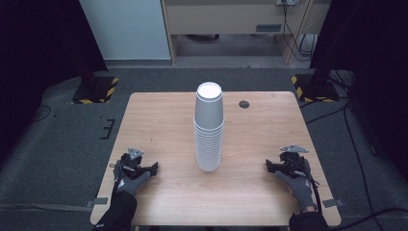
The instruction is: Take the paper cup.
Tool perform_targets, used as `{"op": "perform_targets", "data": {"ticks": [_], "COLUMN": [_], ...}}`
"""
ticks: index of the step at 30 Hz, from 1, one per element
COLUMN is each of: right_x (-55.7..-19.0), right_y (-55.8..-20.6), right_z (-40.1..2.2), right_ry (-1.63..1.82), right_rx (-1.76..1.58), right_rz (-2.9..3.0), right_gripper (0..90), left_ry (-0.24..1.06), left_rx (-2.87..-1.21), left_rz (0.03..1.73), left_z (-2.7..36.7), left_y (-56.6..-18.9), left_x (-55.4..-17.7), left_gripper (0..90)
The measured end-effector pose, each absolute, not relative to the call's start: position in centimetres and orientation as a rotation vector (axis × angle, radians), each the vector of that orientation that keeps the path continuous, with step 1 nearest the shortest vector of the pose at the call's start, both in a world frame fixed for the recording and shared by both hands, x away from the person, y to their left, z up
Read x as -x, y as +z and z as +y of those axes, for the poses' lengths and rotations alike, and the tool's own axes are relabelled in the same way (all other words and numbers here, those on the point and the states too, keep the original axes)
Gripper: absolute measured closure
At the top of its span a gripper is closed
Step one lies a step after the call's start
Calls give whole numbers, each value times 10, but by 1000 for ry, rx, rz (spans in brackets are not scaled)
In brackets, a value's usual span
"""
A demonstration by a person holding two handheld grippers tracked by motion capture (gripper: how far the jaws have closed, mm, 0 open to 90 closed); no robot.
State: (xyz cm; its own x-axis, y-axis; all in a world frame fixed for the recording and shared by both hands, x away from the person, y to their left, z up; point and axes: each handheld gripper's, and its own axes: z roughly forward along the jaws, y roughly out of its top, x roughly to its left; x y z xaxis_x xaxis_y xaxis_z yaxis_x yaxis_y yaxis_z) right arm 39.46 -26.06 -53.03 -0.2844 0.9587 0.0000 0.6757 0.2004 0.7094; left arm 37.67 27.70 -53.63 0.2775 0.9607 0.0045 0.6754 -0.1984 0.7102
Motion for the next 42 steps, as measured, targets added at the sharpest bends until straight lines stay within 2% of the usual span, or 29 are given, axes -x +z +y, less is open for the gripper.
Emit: {"op": "perform_targets", "data": {"ticks": [3, 22, 42], "right_x": [-389, -369, -359], "right_y": [-517, -466, -404], "right_z": [-261, -249, -232], "right_ry": [953, 1232, 1370], "right_rx": [-1507, -1362, -1207], "right_rz": [2011, 1929, 1865], "right_gripper": [142, 142, 143], "left_ry": [617, 612, 611], "left_rx": [-1950, -1956, -1960], "left_rz": [1471, 1470, 1468], "left_z": [277, 277, 276], "left_y": [-536, -537, -537], "left_x": [-376, -376, -376], "left_gripper": [61, 43, 37]}}
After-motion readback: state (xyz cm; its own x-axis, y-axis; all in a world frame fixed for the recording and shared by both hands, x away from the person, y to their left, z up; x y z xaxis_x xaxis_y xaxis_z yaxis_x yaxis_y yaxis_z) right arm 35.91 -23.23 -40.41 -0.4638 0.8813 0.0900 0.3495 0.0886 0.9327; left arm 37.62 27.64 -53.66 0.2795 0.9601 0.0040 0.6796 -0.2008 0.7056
